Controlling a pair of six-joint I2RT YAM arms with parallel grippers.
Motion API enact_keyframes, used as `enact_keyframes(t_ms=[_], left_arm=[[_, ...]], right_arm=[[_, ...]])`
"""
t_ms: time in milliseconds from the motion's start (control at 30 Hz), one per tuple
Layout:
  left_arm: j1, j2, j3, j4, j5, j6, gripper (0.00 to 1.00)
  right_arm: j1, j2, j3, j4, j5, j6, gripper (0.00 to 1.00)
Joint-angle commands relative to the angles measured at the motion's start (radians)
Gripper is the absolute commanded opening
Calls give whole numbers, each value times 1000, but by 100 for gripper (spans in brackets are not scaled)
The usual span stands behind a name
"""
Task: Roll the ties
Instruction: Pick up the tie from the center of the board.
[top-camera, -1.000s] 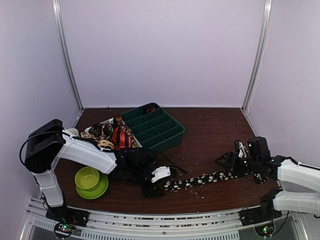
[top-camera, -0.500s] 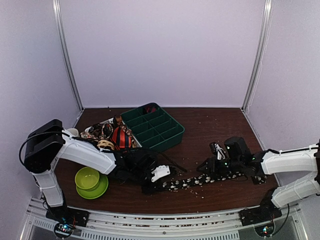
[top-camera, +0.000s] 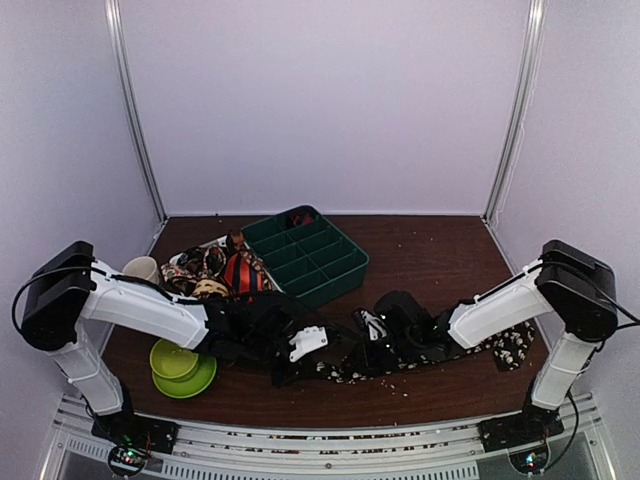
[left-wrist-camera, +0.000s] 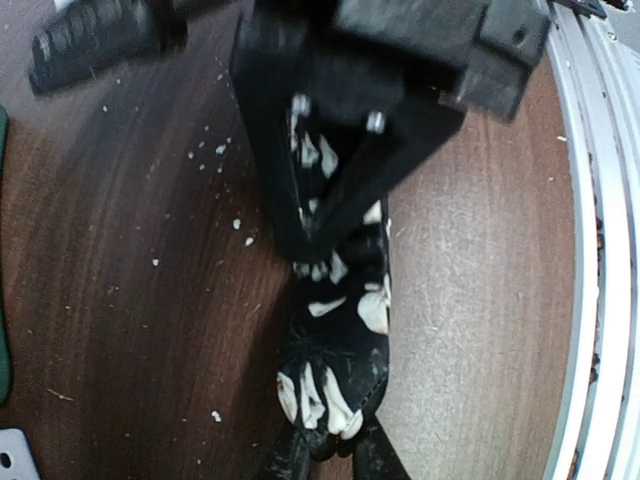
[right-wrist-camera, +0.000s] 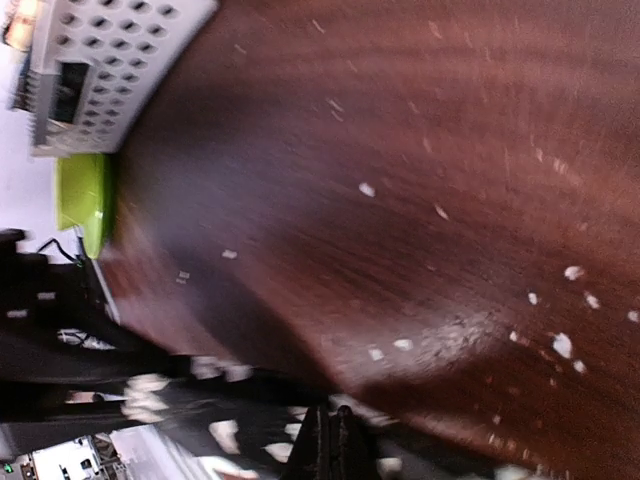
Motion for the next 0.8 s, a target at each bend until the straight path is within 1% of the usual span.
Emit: enact_keyframes(t_ms=[0,100,200,333,400,567,633,767], left_arm=[[2,-77,-17,44,4,-7,14],[2,-93,-3,56,22,-8,11],[2,-84,18,55,24,-2,9],[2,-66,42,17,11,19,8],[2,-67,47,3,11,29,8],[2,-55,76,-25,18,45,10],[2,-38,98,-36,26,49,10],[1,17,151,-43,49,61,11]], right_arm=[[16,91,0,96,-24,55,0],[36,120,31,147,-33,87,0],[54,127,99,123,-31,87,0],[50,84,101,94,-24,77,1],[38,46,70,78,-19,57,4],[-27,-108,-82,92,-7,38,11],[-49,-164,-116,66,1,24,12],[-83,-248,-168,46,-5,10,17]])
